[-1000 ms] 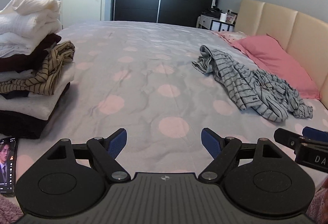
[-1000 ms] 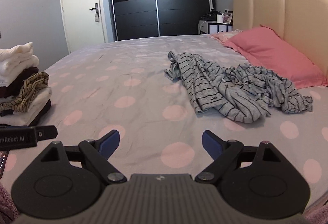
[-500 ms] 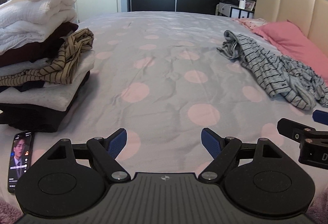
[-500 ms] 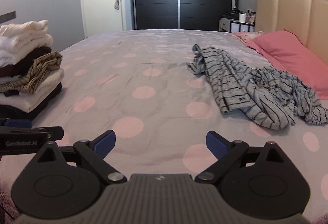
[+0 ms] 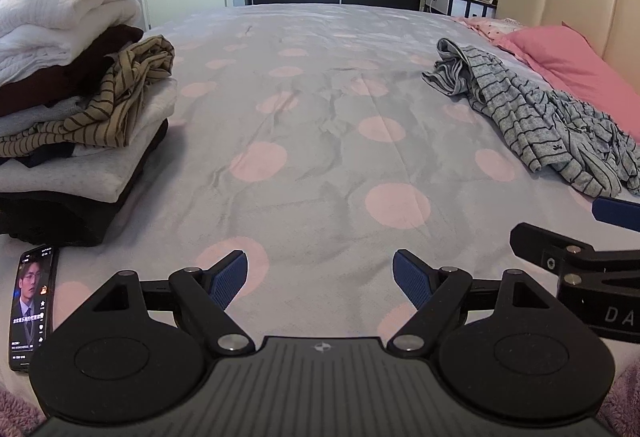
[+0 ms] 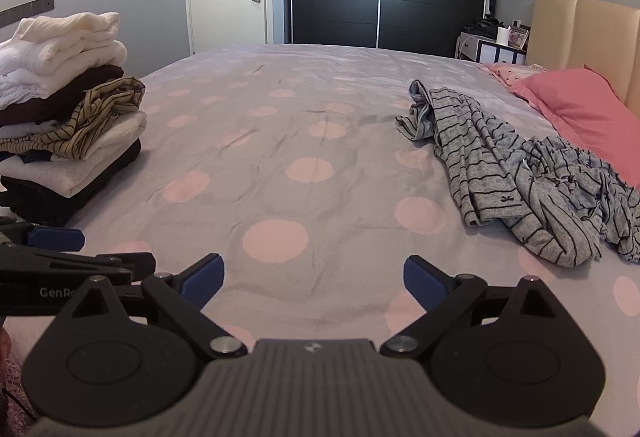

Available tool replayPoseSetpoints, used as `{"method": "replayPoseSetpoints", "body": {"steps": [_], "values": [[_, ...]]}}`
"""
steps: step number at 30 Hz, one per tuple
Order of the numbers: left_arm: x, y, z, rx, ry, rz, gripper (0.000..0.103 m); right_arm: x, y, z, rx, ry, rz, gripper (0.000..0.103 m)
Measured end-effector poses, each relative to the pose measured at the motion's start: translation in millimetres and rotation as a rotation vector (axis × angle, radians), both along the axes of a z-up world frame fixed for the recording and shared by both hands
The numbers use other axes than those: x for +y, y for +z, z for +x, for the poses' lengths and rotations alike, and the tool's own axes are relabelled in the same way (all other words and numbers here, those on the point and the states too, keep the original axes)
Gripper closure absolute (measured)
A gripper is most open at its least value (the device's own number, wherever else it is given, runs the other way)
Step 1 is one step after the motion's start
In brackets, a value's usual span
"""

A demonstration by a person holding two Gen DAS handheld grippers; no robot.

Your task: Fold clothes

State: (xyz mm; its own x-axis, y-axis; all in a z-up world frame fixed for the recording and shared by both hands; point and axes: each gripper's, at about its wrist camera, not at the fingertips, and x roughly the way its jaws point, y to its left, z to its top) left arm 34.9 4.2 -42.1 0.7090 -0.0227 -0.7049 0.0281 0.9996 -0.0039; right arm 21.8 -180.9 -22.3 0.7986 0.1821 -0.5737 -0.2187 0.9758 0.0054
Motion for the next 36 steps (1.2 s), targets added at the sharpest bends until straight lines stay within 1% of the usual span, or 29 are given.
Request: {"method": "replayPoseSetpoints", "body": {"steps": [4,10,14,21,30,36], "values": [[-7,2,-2,-0.008,-0.010,0.021,0.023,-4,1,-1,-0.003,-0.016,0.008,0.005],[-10,6,-5,-0.020,-0.021,-0.007,0.023,-8,5,-6,-0.024,-0.021,0.010,0.005],[-13,10,-6,-0.038,-0.026,0.014,0.023,-11,8,-9,-0.042,-0.027,0.013,0.005],[-12,14,-10,-0.054,-0.012,0.022,0.023,-18,11,-14,-0.060,-0.048,0.018,0.005],[-15,21,-17,-0.098,-0.035,0.039,0.023,-16,16,-22,-0.096,-0.035,-0.002,0.005],[-16,24,-20,-0.128,-0.037,0.043,0.023,-17,15,-23,-0.093,-0.038,-0.001,0.005]]}}
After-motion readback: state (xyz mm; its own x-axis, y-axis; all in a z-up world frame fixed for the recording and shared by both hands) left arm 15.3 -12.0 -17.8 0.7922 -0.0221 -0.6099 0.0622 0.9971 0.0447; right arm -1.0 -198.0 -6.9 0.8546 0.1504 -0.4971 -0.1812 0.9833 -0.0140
